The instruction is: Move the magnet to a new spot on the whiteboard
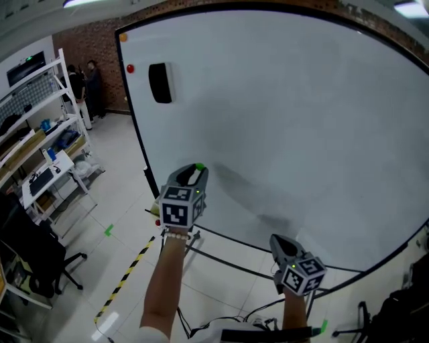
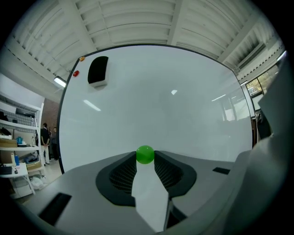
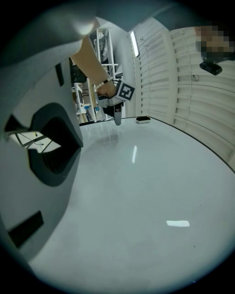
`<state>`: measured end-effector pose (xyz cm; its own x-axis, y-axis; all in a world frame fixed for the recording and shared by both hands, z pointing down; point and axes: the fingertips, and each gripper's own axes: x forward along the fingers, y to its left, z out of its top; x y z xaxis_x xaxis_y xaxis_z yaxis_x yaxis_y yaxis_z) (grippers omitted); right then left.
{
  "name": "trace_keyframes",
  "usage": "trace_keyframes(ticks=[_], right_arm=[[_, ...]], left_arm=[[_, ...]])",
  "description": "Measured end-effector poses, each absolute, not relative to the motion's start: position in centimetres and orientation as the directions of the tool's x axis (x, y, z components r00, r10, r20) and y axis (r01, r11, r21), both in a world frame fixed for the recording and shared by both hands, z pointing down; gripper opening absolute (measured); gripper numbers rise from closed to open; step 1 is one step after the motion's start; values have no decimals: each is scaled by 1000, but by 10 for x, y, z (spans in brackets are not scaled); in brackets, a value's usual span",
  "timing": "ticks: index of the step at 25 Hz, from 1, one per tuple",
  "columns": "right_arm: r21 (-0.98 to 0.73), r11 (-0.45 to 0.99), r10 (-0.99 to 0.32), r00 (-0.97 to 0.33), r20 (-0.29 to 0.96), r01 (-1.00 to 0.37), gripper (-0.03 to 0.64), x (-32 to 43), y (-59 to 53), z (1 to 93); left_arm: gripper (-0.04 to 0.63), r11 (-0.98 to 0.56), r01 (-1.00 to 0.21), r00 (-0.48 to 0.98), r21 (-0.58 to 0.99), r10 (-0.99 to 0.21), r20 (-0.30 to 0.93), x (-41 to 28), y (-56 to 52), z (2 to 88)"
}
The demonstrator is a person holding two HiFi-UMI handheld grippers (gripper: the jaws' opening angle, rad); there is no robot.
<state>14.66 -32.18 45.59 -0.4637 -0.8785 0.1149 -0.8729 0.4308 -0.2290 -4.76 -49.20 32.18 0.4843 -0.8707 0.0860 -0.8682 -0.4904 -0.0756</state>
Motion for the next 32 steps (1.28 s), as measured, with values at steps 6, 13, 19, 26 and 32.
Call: trace_keyframes(ticks=[6, 13, 19, 26, 32], right_arm=[[-232, 416, -885, -451, 119, -879, 6, 153, -323, 457], [-224, 413, -885, -447, 128, -883, 6, 156, -329, 460], [-222, 419, -883, -452, 126, -880, 6, 157, -334, 459], [-203, 442, -872, -471, 130, -874, 6, 161, -333, 456], [-238, 501, -830, -540, 138, -832, 5, 149, -342, 463]], left_arm=[[120, -487, -869, 478, -88, -872, 100, -36, -512, 330], [120, -496, -863, 487, -90, -867, 110, -31, -527, 333], [121, -513, -854, 503, -84, -856, 119, -30, -531, 334], [125, -504, -858, 494, -101, -863, 105, -27, -524, 333], [129, -477, -879, 474, -22, -877, 74, -50, -484, 349]])
